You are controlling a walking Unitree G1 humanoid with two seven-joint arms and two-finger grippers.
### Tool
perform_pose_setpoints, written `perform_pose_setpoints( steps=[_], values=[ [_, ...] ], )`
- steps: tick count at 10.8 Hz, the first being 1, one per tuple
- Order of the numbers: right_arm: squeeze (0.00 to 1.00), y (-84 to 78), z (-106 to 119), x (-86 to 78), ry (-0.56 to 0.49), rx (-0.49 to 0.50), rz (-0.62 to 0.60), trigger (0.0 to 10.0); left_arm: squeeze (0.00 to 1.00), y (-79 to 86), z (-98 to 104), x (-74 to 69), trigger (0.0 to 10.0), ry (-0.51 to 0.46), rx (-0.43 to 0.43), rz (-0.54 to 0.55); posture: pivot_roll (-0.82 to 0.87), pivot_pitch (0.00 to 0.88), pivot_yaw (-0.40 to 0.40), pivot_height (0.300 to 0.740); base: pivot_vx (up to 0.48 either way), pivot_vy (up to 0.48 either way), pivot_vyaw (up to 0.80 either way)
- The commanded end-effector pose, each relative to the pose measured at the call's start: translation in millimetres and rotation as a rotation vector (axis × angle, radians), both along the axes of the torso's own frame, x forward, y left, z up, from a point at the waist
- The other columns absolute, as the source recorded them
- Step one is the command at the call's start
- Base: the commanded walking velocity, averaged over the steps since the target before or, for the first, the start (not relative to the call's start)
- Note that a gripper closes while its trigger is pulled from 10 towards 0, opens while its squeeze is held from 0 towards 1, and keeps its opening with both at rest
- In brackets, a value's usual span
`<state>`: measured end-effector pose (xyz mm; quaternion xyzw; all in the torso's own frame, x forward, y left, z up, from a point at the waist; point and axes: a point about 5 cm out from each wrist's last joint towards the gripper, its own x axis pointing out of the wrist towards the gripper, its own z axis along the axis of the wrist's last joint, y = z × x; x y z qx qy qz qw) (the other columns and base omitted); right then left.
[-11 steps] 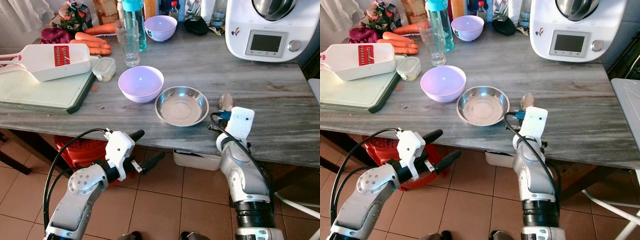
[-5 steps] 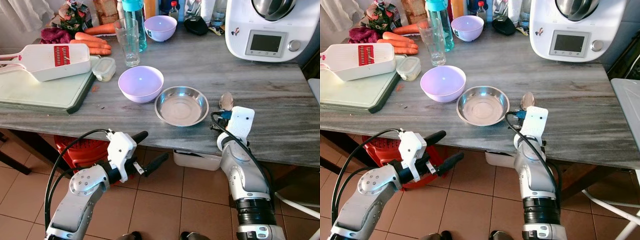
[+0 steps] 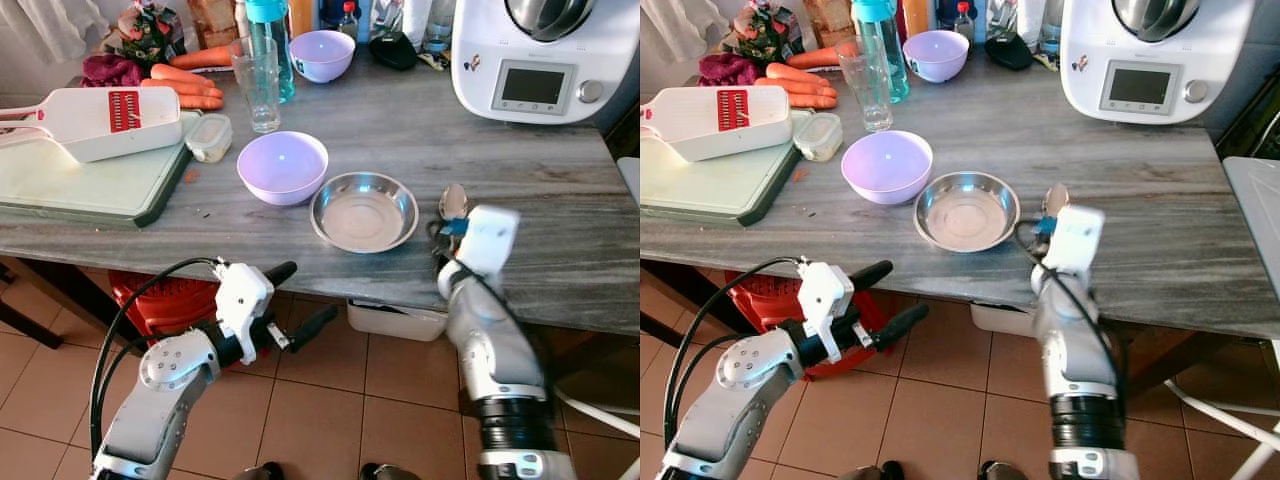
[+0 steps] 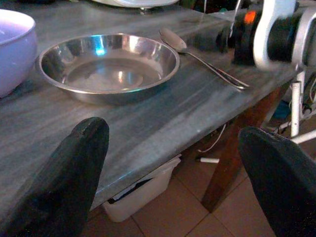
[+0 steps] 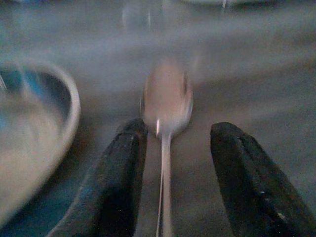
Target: Setting the table
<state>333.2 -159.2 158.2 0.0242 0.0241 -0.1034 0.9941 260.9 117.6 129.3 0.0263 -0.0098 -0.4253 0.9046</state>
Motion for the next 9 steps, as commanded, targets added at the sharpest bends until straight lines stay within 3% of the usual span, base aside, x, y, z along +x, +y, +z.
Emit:
perform_pose_setpoints(
  steps=[1,4,6,9],
  values=[
    [1.0,3.3,8.4,-3.0,-0.049,-0.032,0.003,10.0,0.0,0.7,0.0,0.0,10.0,-0.004,0.004,0.004,-0.01,0.152,0.039,0.74,0.0,0.0,0.0],
    [1.0,12.7,27.1,-16.9,-0.166,-0.178,0.032,10.0,0.0,5.6,-1.4,7.0,10.0,0.004,-0.019,0.09,-0.02,0.143,0.038,0.74,0.0,0.0,0.0],
    [1.0,16.2,20.1,-33.3,-0.163,-0.22,0.063,10.0,0.0,18.2,-3.7,19.3,10.0,0.006,-0.009,0.253,-0.02,0.137,0.038,0.74,0.0,0.0,0.0],
    [1.0,14.2,13.5,-47.1,-0.151,-0.25,0.066,10.0,0.0,24.0,-4.0,28.7,10.0,-0.029,0.034,0.396,-0.02,0.13,0.038,0.74,0.0,0.0,0.0]
  ],
)
